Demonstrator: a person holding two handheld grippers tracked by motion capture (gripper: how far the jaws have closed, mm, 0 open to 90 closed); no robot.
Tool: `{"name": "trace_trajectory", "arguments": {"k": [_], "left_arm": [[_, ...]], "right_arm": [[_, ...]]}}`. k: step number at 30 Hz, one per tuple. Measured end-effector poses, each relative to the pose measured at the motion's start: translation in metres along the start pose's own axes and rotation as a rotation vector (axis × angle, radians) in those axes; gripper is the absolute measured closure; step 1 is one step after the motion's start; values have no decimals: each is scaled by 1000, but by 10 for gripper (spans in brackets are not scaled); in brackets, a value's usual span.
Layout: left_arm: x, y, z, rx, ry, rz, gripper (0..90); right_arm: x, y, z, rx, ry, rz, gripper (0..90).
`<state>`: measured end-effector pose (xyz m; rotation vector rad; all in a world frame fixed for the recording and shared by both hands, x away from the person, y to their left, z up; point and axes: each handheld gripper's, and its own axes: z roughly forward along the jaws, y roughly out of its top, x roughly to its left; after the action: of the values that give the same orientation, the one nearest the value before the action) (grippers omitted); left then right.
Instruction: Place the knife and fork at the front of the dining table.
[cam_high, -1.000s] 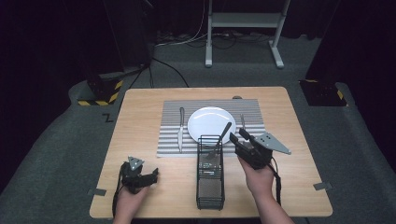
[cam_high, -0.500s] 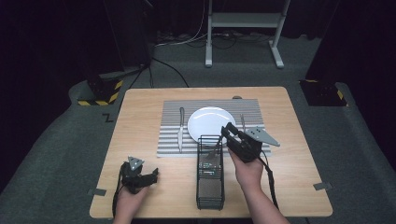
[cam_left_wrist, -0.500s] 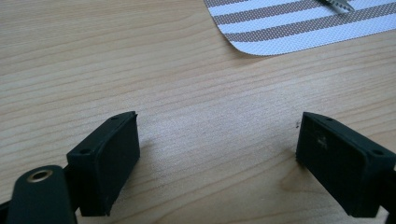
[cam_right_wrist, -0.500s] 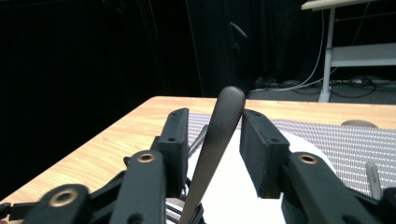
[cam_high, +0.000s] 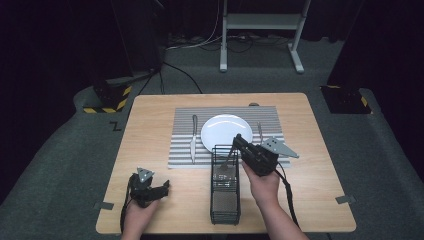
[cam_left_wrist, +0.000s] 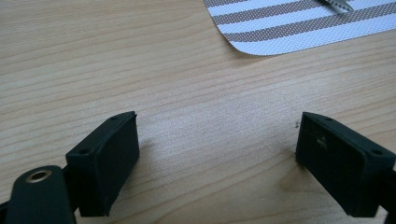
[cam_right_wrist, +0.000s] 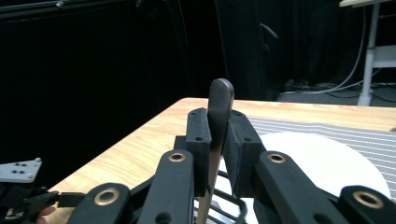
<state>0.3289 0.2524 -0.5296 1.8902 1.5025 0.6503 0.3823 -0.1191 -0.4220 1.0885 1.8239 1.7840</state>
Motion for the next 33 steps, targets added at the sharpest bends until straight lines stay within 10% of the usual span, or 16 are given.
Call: {"name": "trace_trajectory", "arguments": {"k": [33], "left_arm": [[0, 0, 0, 0, -1, 1, 135]], "right_arm": [[48, 55, -45, -230, 35, -86, 868]]}}
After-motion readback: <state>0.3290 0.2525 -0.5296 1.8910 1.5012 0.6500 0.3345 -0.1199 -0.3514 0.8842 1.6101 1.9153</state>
